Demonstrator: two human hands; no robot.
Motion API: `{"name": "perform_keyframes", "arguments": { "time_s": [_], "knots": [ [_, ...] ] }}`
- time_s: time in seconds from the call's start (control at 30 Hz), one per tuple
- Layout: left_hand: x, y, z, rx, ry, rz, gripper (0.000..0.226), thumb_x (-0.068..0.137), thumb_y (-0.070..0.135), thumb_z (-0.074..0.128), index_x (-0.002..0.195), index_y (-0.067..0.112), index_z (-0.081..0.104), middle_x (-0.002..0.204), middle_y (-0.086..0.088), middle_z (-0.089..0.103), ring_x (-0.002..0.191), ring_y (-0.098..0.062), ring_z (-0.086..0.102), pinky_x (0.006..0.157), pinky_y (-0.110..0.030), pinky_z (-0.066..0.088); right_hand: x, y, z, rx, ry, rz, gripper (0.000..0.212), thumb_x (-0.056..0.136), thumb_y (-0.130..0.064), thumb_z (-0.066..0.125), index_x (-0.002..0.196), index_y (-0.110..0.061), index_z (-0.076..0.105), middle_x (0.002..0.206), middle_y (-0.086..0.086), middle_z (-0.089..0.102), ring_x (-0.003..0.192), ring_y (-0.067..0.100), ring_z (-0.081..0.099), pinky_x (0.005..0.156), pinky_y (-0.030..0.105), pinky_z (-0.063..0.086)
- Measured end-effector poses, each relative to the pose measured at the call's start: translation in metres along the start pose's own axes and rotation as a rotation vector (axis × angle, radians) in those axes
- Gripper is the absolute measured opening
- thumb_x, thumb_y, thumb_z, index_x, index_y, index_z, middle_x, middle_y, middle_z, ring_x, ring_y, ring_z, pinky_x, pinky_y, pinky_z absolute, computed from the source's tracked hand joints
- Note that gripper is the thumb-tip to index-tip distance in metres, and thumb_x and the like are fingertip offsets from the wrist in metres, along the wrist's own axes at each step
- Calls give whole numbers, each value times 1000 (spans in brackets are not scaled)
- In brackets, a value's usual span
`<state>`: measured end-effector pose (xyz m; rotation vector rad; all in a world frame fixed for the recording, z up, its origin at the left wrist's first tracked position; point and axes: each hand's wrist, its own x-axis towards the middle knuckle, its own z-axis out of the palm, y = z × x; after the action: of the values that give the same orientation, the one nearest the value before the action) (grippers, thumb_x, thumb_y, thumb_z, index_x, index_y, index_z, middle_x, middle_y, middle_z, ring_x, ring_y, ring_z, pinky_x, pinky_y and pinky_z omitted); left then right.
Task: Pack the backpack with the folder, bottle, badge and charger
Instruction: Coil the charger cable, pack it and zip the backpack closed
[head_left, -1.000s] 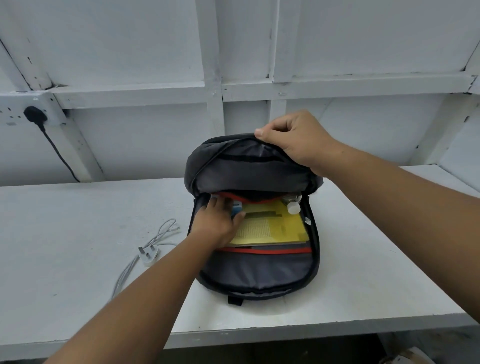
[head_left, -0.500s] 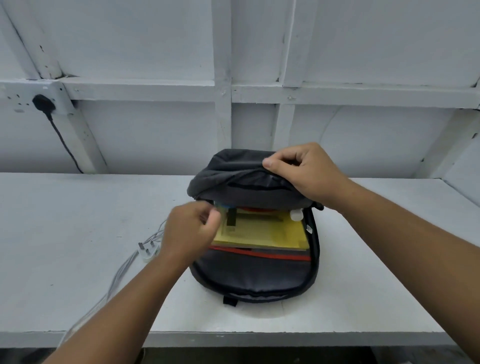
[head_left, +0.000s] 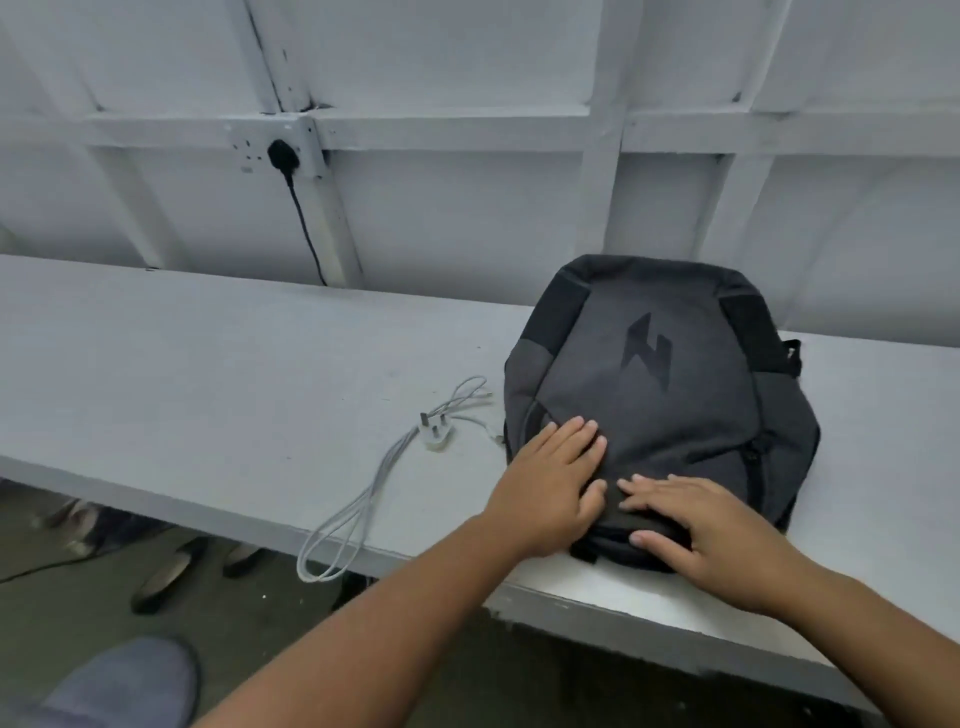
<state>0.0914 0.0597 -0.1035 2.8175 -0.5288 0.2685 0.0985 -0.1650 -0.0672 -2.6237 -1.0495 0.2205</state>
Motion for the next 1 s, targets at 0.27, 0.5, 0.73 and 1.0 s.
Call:
{"name": "perform_keyframes", "arguments": {
  "time_s": [0.27, 0.5, 0.73, 1.0],
  "knots": [
    [4, 2, 1, -66, 67, -20, 53, 102, 32, 45, 150, 8, 45, 162, -9, 36, 153, -22, 22, 126, -39, 12, 12, -9, -7, 188, 160, 108, 30, 87, -61, 57, 97, -41, 77, 107, -32, 68, 105, -10, 61, 93, 26, 49],
    [-6, -20, -54, -399, 331, -162, 21, 94, 14, 63, 111, 11, 76, 106, -3, 75, 102, -15, 66, 92, -28, 50, 58, -44, -10, 347, 305, 264, 22, 84, -51, 68, 71, -34, 71, 72, -18, 70, 73, 0, 64, 65, 31, 52],
    [-33, -143, -103, -365, 339, -578, 13, 89, 18, 67, 95, 17, 78, 89, 5, 76, 77, -7, 66, 76, -21, 51, 68, -80, 7, 373, 478, 395, 21, 88, -33, 73, 68, -28, 67, 76, -11, 67, 73, 4, 62, 67, 31, 52],
    [-17, -207, -81, -406, -65, -615, 14, 84, 26, 75, 79, 14, 81, 70, 6, 70, 69, -12, 62, 55, -21, 41, 93, -136, 24, 352, 575, 452, 19, 89, -30, 72, 70, -30, 67, 75, -14, 66, 74, 3, 62, 66, 26, 53]
  ]
}}
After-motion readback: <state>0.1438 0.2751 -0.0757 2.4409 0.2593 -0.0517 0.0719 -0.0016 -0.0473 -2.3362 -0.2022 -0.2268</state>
